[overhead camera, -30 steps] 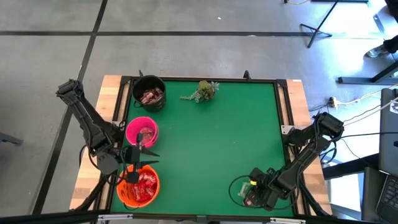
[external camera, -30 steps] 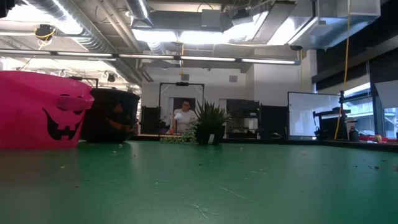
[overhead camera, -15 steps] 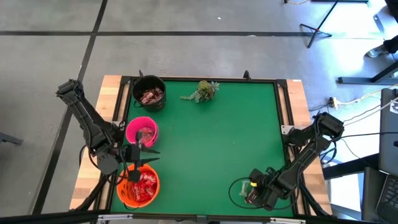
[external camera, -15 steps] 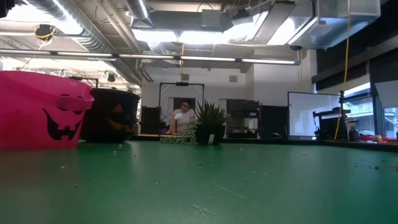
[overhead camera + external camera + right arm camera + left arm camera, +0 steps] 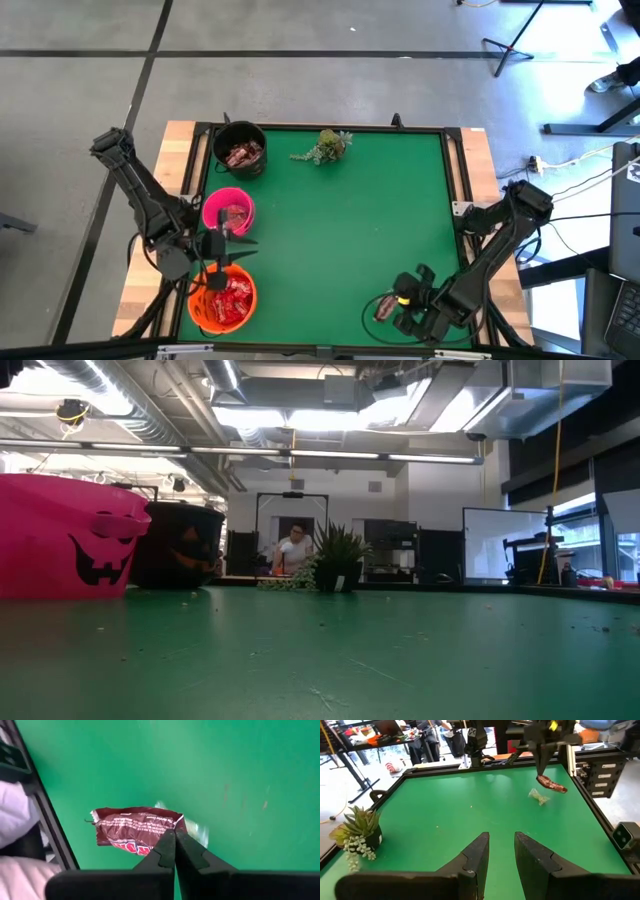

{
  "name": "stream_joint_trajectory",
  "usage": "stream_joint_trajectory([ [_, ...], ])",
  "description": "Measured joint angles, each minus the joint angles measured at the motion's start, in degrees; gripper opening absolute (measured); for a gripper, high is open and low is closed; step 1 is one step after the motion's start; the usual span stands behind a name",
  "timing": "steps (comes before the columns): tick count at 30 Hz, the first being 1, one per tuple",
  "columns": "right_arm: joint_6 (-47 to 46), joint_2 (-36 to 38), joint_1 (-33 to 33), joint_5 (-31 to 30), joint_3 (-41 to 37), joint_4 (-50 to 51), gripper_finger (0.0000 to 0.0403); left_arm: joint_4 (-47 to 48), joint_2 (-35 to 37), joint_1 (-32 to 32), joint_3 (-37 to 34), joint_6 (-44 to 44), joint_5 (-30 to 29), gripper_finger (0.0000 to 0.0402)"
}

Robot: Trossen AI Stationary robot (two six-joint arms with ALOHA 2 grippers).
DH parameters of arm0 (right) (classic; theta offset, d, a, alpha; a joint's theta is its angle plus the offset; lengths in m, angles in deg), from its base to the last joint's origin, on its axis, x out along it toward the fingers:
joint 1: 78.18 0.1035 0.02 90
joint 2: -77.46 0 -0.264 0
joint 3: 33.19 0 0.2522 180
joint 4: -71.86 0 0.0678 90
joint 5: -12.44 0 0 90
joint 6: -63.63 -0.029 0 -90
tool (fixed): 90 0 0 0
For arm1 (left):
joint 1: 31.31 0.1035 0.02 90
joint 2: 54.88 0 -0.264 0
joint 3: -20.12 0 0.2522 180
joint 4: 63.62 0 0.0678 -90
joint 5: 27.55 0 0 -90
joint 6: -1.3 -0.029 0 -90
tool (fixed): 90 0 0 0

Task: Sort candy
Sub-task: Put the brown chocolate into the black bucket

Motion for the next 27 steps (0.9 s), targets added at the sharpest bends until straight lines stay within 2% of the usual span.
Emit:
stream_joint_trajectory([
  [6, 5.73, 0.01, -3.02, -7.58, 7.83, 7.03, 0.0, -0.02, -0.2, 1.64, 0.0, 1.14, 1.22, 0.0084],
  [10, 13.19, 0.04, -7.44, -11.77, 11.48, 7.74, 0.0, -0.09, -0.87, 2.81, 0.0, 1.41, 2.14, 0.0084],
  [13, 19.91, 0.04, -11.68, -12.91, 13.58, 6.71, 0.0, -1.88, -1.41, 4.95, 0.0, 2.67, 8.72, 0.0089],
  [17, 30.77, 0.04, -18.11, -12.89, 14.91, 1.29, 0.0, -7.24, -4.16, 9.76, 0.02, -3.19, 15.25, 0.012],
  [21, 42.44, 0.04, -24.46, -10.3, 15.13, -8.76, 0.0, -12.97, -6.63, 16.11, 0.09, -6.71, 22.92, 0.0166],
  [27, 53.48, 0.04, -32.01, -5.16, 15.13, -19.08, 0.0, -17.31, -9.27, 23.94, 0.04, -7.59, 28.96, 0.0214],
])
